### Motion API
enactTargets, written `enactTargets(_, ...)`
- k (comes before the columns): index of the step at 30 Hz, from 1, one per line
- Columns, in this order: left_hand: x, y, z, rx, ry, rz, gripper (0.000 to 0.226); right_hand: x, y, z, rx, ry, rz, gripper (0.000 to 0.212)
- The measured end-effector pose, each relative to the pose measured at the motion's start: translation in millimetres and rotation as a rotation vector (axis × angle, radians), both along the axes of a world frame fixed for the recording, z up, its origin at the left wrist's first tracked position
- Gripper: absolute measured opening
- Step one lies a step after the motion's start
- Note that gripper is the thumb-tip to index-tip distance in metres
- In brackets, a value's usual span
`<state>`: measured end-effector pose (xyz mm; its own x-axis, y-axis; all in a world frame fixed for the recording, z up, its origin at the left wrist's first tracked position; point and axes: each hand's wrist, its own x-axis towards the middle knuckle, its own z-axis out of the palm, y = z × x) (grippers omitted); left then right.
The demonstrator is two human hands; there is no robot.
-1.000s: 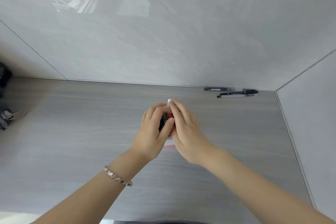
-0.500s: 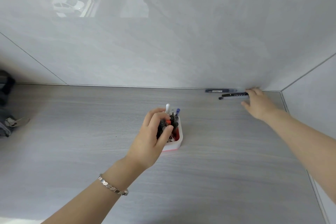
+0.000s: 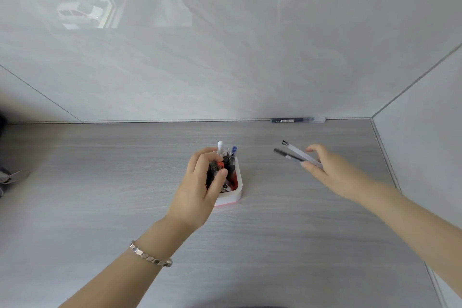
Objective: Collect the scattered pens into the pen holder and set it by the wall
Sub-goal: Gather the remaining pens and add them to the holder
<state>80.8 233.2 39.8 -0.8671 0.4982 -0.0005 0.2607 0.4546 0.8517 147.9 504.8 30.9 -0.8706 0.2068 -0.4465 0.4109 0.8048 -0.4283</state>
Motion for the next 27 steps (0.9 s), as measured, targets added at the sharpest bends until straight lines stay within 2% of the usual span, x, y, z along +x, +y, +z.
enactTargets(2, 1, 0, 0, 0.002, 0.006, 0.004, 0.017, 9, -21, 34, -0.120, 0.093, 0.049, 0.013)
enactTargets(5, 1, 0, -1, 0.020, -0.005, 0.011, 0.016, 15, -44, 74, -0.114, 0.132, 0.202, 0.024)
enactTargets(8, 2, -1, 0, 0.034, -0.026, 0.002, 0.016, 11, -62, 91, -0.040, 0.002, 0.302, 0.023)
enactTargets(10, 2, -1, 1, 0.050, -0.043, 0.002, 0.017, 3, -78, 92, 0.008, -0.128, 0.359, 0.034)
enactTargets(13, 1, -4, 2, 0.094, -0.133, 0.004, 0.036, -15, -100, 85, 0.084, -0.273, 0.399, 0.042)
enactTargets(16, 0, -13, -2, 0.144, -0.282, -0.003, 0.078, -38, -113, 86, 0.110, -0.399, 0.371, 0.031)
enactTargets(18, 0, -18, -7, 0.068, -0.238, -0.044, 0.099, -54, -115, 92, 0.034, -0.475, 0.320, 0.025)
enactTargets(21, 0, -20, -10, -0.007, -0.139, -0.021, 0.100, -72, -117, 97, -0.053, -0.478, 0.273, 0.030)
enactTargets(24, -3, -21, -10, 0.002, -0.182, 0.019, 0.101, -81, -132, 87, -0.017, -0.400, 0.264, 0.032)
enactTargets(27, -5, -22, -8, -0.004, -0.218, 0.011, 0.101, -81, -152, 76, 0.053, -0.458, 0.333, 0.032)
